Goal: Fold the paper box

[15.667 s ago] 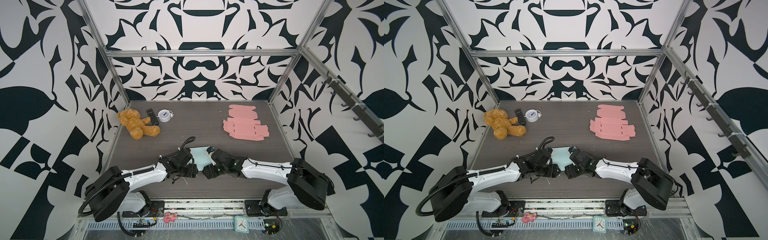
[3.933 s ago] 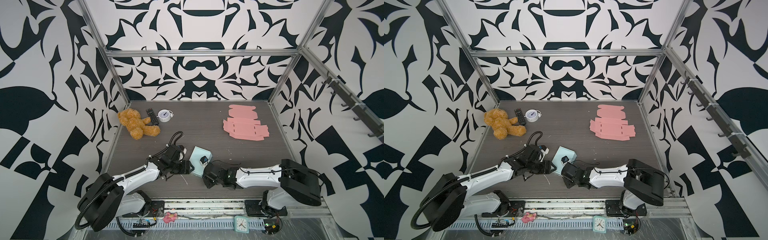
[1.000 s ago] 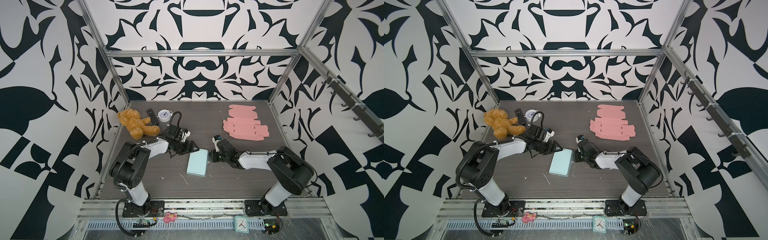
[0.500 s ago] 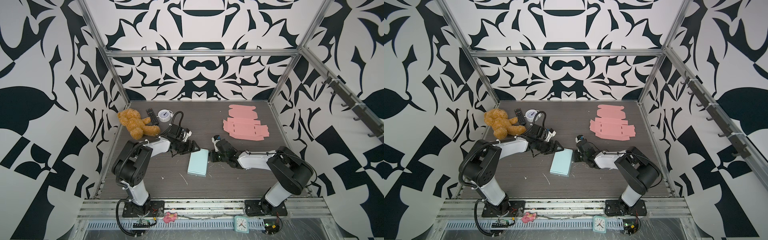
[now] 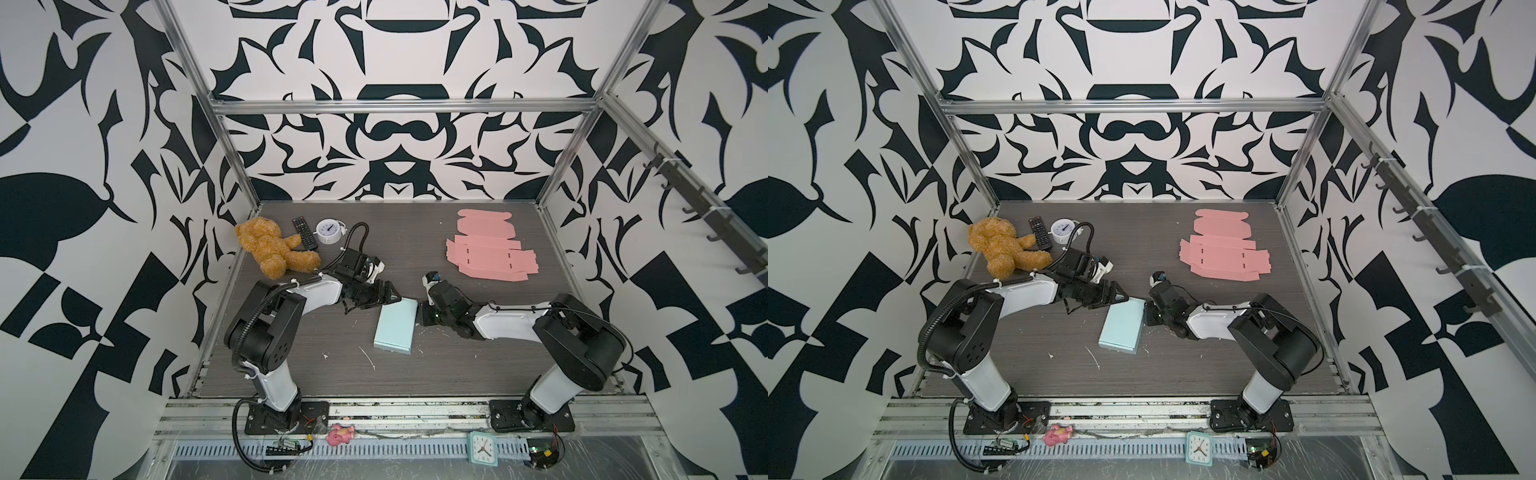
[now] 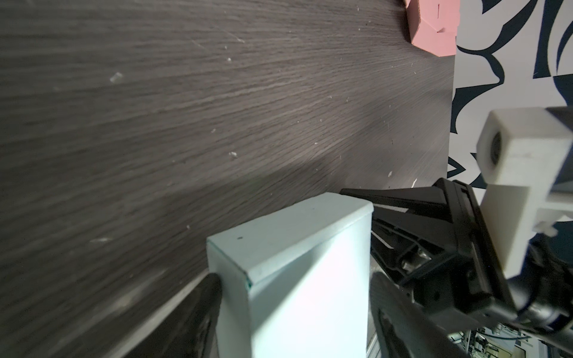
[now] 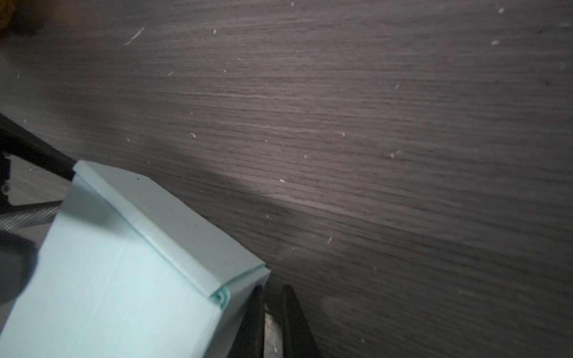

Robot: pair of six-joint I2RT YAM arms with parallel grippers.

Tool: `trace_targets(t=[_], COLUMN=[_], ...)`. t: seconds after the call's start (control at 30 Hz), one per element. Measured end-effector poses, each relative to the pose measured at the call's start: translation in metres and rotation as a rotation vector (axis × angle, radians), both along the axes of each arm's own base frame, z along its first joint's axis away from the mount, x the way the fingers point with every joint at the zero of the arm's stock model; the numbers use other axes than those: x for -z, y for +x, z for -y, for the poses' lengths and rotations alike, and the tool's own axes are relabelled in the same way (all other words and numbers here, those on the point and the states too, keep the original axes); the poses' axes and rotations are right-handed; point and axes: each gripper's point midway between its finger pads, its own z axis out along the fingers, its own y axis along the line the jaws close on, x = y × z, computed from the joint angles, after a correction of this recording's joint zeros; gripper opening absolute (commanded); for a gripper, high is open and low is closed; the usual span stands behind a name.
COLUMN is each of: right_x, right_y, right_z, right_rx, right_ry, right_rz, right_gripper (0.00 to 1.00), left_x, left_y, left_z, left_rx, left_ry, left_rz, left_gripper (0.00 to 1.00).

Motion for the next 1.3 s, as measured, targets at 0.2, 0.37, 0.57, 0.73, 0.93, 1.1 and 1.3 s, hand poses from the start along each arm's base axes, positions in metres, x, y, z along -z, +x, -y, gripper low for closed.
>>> trace_targets(t=[0.2, 0.37, 0.57, 0.73, 0.93, 1.1, 1.3], right_x=[0.0, -0.006, -0.017, -0.018, -0.035, -0.072, -0.096], right_y=[-0.013, -0.022, -0.026, -0.031, -0.04, -0.035, -0.028], right_z=[0.003, 0.003, 0.002, 0.007, 0.012, 0.001, -0.015], right_rx=[-0.019, -0.036, -0.047, -0.048, -0.082, -0.13, -0.198], right_ry=[-0.001, 0.01, 0.041, 0.034, -0.042, -0.07, -0.081], right_rz=[-0.006, 0.003, 0.031, 0.027, 0.048, 0.105, 0.123], right_gripper=[0.15, 0.15, 0.2, 0.23, 0.36, 0.46, 0.54], left_x=[-0.001, -0.001, -0.001, -0.011, -0.035, -0.047, -0.056], left_y=[0.0, 0.001, 0.008, 0.011, -0.004, -0.035, -0.081], left_z=[0.002, 0.001, -0.012, -0.022, -0.035, -0.044, -0.05], left_rx=[0.001, 0.001, -0.028, -0.049, -0.071, -0.067, -0.049], left_ry=[-0.007, -0.008, -0.009, 0.012, 0.026, 0.044, 0.05], left_rz=[0.003, 0.005, 0.001, 0.034, 0.105, 0.136, 0.139], left_gripper=[0.77, 0.77, 0.8, 0.81, 0.81, 0.82, 0.83])
